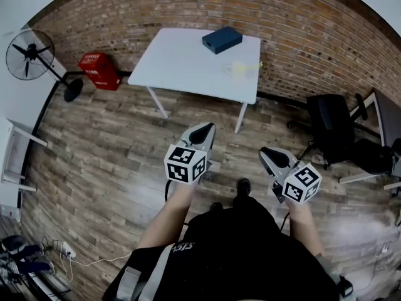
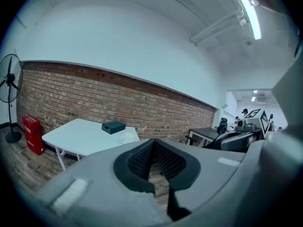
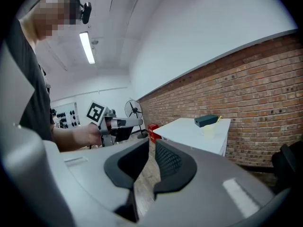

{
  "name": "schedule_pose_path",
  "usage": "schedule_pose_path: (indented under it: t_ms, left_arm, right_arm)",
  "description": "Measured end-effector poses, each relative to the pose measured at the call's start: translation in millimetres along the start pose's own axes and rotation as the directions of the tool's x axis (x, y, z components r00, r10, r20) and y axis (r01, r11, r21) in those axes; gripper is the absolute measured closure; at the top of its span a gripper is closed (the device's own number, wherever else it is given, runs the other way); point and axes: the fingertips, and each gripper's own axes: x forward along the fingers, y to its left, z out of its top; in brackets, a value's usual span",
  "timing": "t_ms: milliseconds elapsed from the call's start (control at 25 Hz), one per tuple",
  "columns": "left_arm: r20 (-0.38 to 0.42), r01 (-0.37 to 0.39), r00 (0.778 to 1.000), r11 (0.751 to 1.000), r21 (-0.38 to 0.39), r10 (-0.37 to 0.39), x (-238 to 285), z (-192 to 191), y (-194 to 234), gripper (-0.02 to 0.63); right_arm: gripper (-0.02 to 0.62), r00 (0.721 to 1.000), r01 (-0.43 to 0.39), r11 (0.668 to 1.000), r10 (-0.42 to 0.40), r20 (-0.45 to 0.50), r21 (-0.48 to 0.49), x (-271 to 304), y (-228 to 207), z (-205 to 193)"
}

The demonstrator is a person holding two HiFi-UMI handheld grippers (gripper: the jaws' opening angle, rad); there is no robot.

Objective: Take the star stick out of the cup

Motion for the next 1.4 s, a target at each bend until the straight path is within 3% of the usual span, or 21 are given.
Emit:
schedule_pose_path:
  t_ms: [320,560,880,1160,1400]
  left_arm:
    - [-0.028,-0.01,1.0,1.0,-0.02,0.009,64.4,1.4,25.2,0.6]
    - [-0.021,-0.046,0.999,0.999,-0.021,0.046,140.2,31.0,61.5,0.6]
    - [-0.034,-0.073,0.997,0.997,-0.034,0.072,247.3,66.4,89.8,0.6]
    - [-0.036,-0.08,0.996,0.995,-0.055,0.078,281.1,72.2,107.8,0.6]
    - [-0.023,-0.062,0.998,0.997,-0.05,0.06,288.4,88.0,141.6,0.6]
  right_arm:
    - [0.551,1.0,-0.02,0.999,0.02,-0.003,0.048,34.4,-68.8,3.5]
    - [0.551,0.999,-0.05,0.998,0.05,0.008,0.045,77.8,-146.6,38.7]
    - [0.548,0.991,-0.125,0.992,0.126,-0.045,0.036,125.1,-245.5,70.5]
    - [0.548,0.987,-0.146,0.989,0.148,-0.059,0.036,150.9,-277.9,82.5]
    - [0.548,0.995,-0.085,0.993,0.089,-0.038,0.079,172.3,-294.1,94.2]
